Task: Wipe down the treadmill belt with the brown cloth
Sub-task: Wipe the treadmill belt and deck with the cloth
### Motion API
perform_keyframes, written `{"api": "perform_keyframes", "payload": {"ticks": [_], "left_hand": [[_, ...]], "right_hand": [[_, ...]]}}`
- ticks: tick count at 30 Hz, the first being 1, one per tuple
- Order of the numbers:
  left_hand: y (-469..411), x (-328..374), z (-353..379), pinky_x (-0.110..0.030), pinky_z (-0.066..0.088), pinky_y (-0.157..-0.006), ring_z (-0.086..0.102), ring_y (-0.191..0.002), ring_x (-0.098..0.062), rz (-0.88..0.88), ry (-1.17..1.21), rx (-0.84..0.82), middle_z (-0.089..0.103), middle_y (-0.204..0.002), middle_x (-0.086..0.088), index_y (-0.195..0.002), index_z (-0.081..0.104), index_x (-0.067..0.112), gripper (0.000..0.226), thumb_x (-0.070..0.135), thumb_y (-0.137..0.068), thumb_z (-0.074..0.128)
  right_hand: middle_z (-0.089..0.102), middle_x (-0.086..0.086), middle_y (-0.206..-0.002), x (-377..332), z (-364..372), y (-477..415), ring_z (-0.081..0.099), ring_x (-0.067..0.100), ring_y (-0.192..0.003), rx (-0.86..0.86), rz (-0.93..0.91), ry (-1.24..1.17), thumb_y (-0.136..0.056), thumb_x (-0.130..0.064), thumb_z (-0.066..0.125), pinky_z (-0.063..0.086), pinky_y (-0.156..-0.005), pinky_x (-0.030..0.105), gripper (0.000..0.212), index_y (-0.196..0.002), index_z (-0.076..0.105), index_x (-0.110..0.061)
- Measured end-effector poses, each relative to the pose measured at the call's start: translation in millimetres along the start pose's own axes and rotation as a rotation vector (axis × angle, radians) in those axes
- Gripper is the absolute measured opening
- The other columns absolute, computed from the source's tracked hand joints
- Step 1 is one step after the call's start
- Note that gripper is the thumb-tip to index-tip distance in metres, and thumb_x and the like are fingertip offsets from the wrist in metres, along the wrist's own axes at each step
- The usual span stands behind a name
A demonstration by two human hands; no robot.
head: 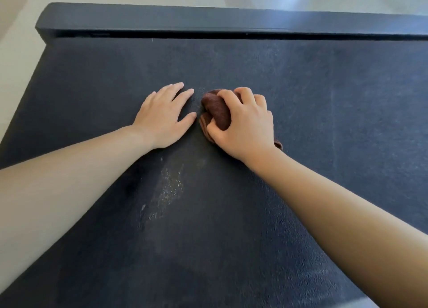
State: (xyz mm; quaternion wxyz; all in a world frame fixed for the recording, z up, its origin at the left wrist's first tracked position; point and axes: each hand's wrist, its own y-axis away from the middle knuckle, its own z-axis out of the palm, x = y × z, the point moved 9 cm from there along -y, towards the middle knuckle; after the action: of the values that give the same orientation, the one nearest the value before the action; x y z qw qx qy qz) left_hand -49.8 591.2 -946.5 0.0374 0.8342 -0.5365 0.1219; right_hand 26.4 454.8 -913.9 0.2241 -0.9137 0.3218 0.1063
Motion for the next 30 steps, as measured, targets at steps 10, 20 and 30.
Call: {"api": "perform_keyframes", "payload": {"ticks": [10,20,30], "left_hand": [[-55,-30,-2,-0.046,0.012,-0.115,0.017,-0.142,-0.019,-0.094,-0.024,0.075,0.025,-0.153,-0.001,-0.144,0.031,0.028,0.060,0.050,-0.089,0.041],[-56,-33,3,-0.044,0.008,-0.117,0.009,-0.143,-0.012,-0.111,-0.010,0.033,0.018,-0.154,0.006,-0.143,0.026,0.034,0.063,0.057,-0.085,0.030],[-57,-35,3,-0.045,0.008,-0.115,0.013,-0.142,-0.012,-0.101,0.022,0.075,0.023,-0.153,0.005,-0.141,0.032,0.033,0.055,0.050,-0.090,0.039]], "right_hand": [[0.048,0.004,-0.128,35,37,-122,0.044,0.034,-0.113,-0.025,0.053,0.024,-0.077,-0.059,0.052,0.044,-0.082,0.047,0.057,-0.126,0.049,-0.032],[0.047,0.008,-0.125,35,64,-199,0.043,0.036,-0.113,-0.091,0.050,0.031,-0.078,-0.059,0.050,0.045,-0.086,0.050,0.058,-0.126,0.047,-0.027],[0.044,0.008,-0.131,26,46,-147,0.041,0.037,-0.114,-0.122,-0.021,0.038,-0.080,-0.057,0.050,0.042,-0.090,0.050,0.059,-0.132,0.043,-0.031]]}}
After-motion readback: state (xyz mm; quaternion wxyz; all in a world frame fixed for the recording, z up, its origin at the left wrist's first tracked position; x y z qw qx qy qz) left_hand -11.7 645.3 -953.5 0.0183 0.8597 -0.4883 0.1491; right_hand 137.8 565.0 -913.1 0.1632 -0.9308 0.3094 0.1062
